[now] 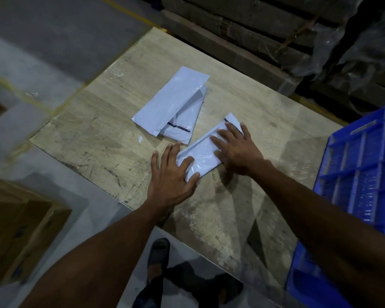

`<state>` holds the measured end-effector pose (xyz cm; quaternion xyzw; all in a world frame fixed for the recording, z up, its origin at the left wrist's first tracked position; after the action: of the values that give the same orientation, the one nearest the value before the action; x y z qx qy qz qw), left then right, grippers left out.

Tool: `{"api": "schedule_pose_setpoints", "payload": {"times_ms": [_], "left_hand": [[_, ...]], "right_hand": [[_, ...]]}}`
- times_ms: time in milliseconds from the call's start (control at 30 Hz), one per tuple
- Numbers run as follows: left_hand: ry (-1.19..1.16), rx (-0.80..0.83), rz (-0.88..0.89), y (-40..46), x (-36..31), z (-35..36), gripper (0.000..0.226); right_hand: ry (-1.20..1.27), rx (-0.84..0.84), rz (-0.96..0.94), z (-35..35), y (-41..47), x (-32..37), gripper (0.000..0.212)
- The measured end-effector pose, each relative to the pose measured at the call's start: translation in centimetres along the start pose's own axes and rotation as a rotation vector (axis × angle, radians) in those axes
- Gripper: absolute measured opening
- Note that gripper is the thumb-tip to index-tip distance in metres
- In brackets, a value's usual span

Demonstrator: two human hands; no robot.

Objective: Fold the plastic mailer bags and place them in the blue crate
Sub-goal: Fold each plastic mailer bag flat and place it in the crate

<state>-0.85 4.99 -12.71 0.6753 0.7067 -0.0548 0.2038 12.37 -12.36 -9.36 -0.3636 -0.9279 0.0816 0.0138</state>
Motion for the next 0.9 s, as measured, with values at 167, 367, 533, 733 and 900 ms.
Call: {"api": "schedule_pose_setpoints", "payload": {"times_ms": [167,367,533,733,900], "left_hand": [[-0.025,0.004,-0.017,-0.1,0.1,0.0,0.045],[-0.048,0.007,0.047,-0.9,0.2,-1.1,0.047],[0.079,0.094,0.470,-0.6,-3.8,-0.3,0.063],[0.138,0.252,0.508,1.5,-5.1,4.3,0.063],[0.124,0.232,0.459,1.3,-5.2,4.1,0.064]], "right_hand": [[0.083,-0.010,0.198,0.8,-5.7,1.6,0.064],[0.201,-0.118,0.333,1.1,-12.6,7.0,0.054],[0.324,-0.288,0.454,2.2,-12.5,9.6,0.048],[0.277,-0.195,0.504,5.2,-11.2,7.8,0.059],[0.205,-0.218,0.483,5.1,-10.8,7.1,0.057]]}}
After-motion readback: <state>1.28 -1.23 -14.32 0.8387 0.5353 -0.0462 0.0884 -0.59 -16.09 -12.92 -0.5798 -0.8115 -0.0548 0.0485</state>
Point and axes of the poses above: each hand's wrist, its own y-axis towards the middle knuckle, its own z-axis out of the palm, x = y × z, the point moved 5 cm from there along y, towards the middle knuckle, and after that the axes turned 1 degree about -z, right-handed, at the moved point
